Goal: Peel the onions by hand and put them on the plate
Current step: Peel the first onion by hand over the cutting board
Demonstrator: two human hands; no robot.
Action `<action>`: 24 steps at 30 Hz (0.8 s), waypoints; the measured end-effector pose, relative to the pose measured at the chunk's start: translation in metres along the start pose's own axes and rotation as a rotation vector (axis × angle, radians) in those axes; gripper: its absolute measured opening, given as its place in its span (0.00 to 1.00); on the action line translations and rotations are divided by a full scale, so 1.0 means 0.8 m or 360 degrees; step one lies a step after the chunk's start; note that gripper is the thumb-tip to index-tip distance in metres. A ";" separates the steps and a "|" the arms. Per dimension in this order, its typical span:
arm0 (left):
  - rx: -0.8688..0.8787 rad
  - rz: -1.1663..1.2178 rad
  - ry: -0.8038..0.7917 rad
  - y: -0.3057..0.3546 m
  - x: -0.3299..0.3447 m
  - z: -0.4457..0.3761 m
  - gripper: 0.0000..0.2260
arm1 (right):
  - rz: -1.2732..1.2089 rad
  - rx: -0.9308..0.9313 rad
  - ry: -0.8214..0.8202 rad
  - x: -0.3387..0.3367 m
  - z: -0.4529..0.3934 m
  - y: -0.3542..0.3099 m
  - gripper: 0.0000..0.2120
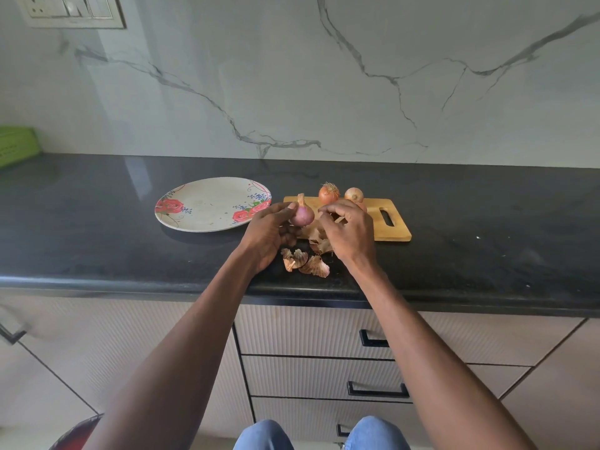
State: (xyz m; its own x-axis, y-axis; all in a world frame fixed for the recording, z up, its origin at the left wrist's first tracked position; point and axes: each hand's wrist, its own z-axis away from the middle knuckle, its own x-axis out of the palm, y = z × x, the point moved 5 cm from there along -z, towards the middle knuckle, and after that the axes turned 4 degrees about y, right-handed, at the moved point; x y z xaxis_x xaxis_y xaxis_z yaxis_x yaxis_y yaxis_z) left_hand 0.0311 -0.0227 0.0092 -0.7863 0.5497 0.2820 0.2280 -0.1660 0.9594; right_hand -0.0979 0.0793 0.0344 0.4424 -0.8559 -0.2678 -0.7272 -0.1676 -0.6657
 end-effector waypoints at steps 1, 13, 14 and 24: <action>0.0004 -0.0007 -0.0010 0.001 0.001 0.000 0.07 | -0.0003 -0.0009 0.0026 -0.001 0.000 0.000 0.03; 0.0099 -0.0056 -0.0092 0.000 0.006 0.002 0.10 | 0.0078 -0.0215 -0.0039 0.003 0.005 -0.015 0.07; 0.0096 -0.0065 -0.0090 0.000 0.006 0.001 0.10 | 0.0092 -0.0242 -0.0033 0.004 0.005 -0.015 0.07; 0.0099 -0.0176 -0.0095 -0.001 0.003 -0.001 0.09 | 0.0153 -0.0330 -0.0036 0.004 0.007 -0.014 0.05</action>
State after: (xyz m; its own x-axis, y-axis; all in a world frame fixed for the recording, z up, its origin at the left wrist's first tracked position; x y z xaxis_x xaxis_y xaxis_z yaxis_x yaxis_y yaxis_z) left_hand 0.0284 -0.0221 0.0088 -0.7735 0.6099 0.1724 0.1785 -0.0514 0.9826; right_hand -0.0854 0.0809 0.0370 0.3758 -0.8619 -0.3406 -0.8580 -0.1846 -0.4794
